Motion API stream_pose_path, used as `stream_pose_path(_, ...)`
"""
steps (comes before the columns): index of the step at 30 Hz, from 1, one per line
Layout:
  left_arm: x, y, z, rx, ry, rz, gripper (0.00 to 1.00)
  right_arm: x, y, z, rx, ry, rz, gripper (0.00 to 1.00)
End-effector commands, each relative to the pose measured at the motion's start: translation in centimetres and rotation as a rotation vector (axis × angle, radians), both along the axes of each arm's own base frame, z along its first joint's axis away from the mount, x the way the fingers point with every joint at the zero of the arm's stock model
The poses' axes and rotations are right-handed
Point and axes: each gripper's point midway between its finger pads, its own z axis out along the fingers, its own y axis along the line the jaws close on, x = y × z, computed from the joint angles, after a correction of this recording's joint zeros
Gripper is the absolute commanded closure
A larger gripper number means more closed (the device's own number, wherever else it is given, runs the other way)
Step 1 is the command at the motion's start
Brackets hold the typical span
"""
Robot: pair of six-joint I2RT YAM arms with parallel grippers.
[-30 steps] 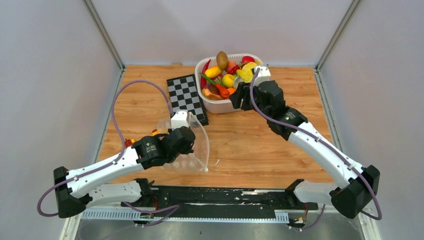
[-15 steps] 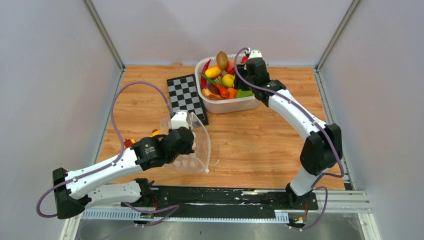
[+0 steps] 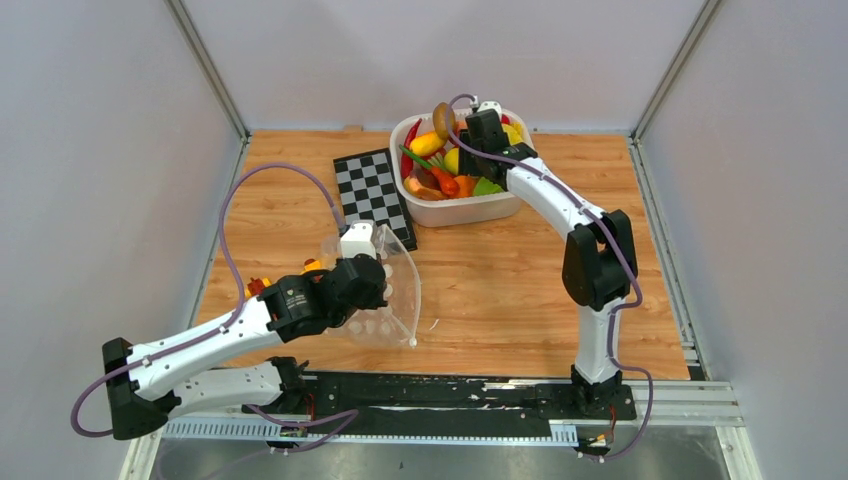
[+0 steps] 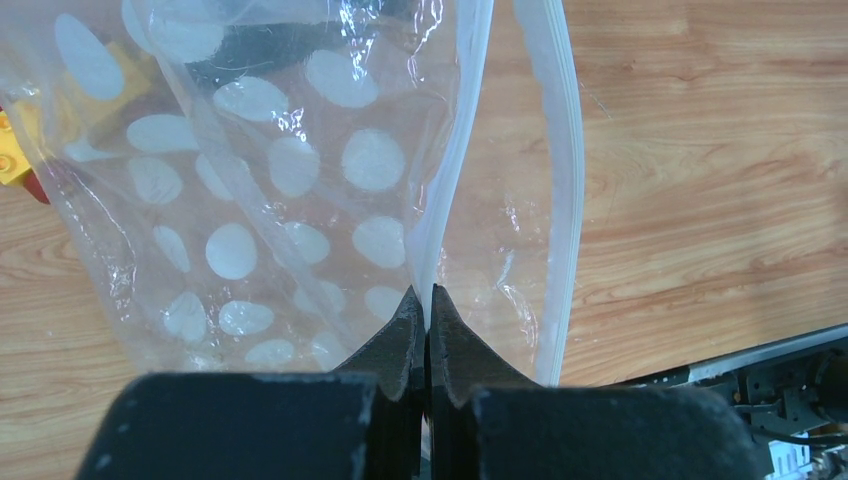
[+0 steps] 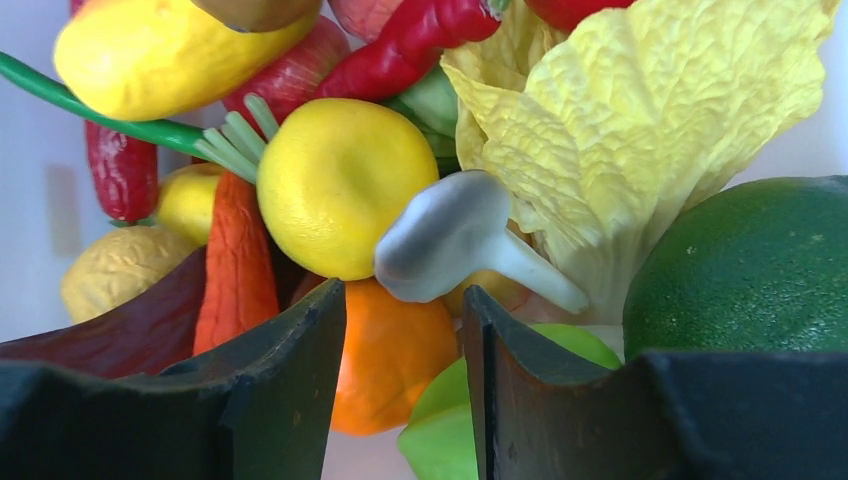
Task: Place the food in the zip-top bag and seal the zipper
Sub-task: Pick up the fake vegetable from the bin.
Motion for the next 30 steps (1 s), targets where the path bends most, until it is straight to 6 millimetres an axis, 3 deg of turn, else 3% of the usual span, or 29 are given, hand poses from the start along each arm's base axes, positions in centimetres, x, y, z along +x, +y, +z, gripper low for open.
stream_pose_path(1,0.4,-0.1,1.1,-0.037,-0.038,0.009,1.00,1.2,-0.6,1.2,-0.004,-0.043,-0.052,0.54)
stream_pose_path(11,0.2,-0.8,1.0,-0.052,-0.019,-0.016,1.00,2.5,-0.8,0.3,-0.024,-0.044,-0.052,0.61)
stream_pose_path(15,0.0,-1.2,1.2,-0.068,-0.015,-0.031,1.00,2.7,-0.6,0.1,-0.020,-0.036,-0.046,0.74)
stream_pose_path(22,-0.1,-1.0,0.8,-0.068,-0.007,-0.024,1.00,1.3,-0.1,2.7,0.045,-0.074,-0.005,0.99)
stream_pose_path(27,-0.1,-1.3,0.7,-0.074,-0.006,-0.033,1.00,-0.8,0.8,5.6,0.132,-0.113,0.072,1.00)
stream_pose_path(30,0.0,-1.5,0.7,-0.079,-0.005,-0.035,1.00,-2.0,0.3,7.1,0.162,-0.148,0.069,1.00)
